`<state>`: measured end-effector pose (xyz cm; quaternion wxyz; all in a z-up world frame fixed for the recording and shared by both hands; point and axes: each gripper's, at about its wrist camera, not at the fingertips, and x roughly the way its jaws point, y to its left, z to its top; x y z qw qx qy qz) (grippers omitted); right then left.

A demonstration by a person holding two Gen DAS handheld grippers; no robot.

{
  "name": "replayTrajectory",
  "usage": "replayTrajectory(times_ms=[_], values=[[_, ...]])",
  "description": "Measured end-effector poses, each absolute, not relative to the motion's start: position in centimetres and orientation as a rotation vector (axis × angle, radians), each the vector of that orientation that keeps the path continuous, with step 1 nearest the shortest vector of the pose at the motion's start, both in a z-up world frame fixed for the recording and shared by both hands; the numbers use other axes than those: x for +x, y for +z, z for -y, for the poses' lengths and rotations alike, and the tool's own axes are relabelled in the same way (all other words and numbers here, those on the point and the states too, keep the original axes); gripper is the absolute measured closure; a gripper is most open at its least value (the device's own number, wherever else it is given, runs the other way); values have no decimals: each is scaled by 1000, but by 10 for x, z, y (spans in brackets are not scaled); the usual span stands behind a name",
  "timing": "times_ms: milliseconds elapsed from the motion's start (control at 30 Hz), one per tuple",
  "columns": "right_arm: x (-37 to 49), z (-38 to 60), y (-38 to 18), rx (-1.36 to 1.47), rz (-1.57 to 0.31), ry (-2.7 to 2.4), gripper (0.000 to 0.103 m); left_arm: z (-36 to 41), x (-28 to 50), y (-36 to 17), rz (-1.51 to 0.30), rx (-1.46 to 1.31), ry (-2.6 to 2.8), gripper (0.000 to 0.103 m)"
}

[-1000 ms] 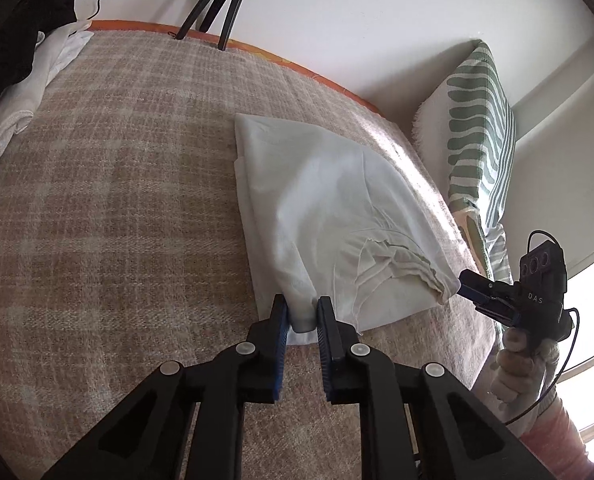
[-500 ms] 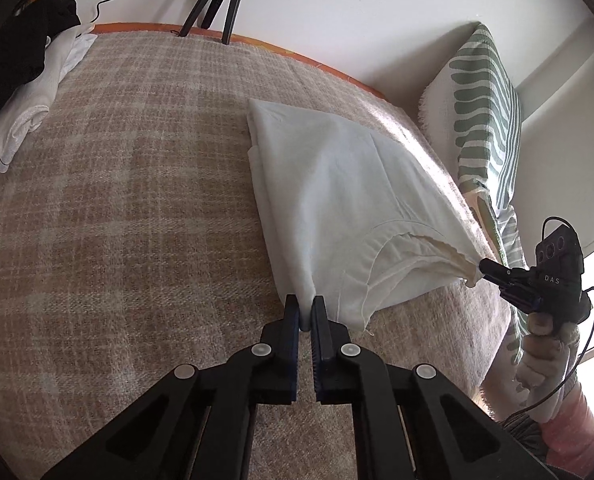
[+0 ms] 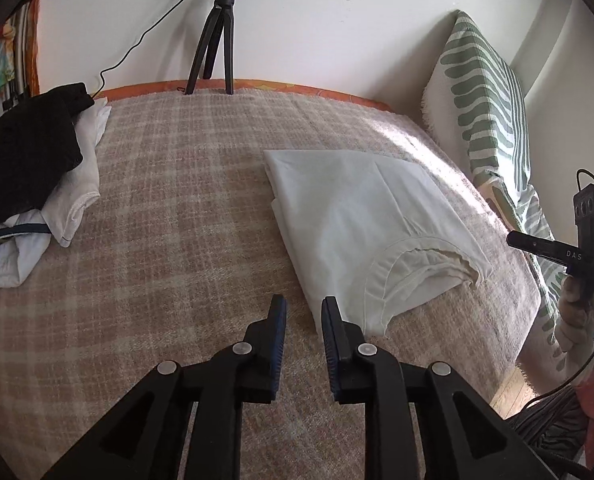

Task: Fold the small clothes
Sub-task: 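Open both tools and press the folded shirt flat, then lower both tools to the folded shirt edges and grasp them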

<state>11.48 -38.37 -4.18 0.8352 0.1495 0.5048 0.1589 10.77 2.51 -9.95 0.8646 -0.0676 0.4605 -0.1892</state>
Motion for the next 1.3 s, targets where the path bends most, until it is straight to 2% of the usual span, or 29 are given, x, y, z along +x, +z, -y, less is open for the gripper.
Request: replayTrajectory(times_ms=[133,233,433,533,700,733,967,1133,1300], values=[[144,357,-33,310,-1001,387,95,-9,137,-86,-900,-136,-391,85],[164,333,-44,281,-1017,393,95,9,162,-88,-879,-120,-414,85],[175,306,-74,169,-1084,399,95,28,197,-133,-968,-62,-392,83],[172,309,-94,183,-1160,402,86,19,193,-146,-974,-70,-399,82],[168,330,-98,243,-1226,448,85,8,179,-139,-963,-17,-369,77],[167,336,-93,277,-1228,445,81,5,180,-137,-963,-33,-368,77],[198,339,-48,300,-1040,455,81,23,215,-107,-900,-97,-428,76],[240,316,-65,281,-1046,428,81,63,250,-106,-888,-74,-434,76],[259,307,-93,217,-1084,379,81,79,276,-128,-924,-16,-379,76]])
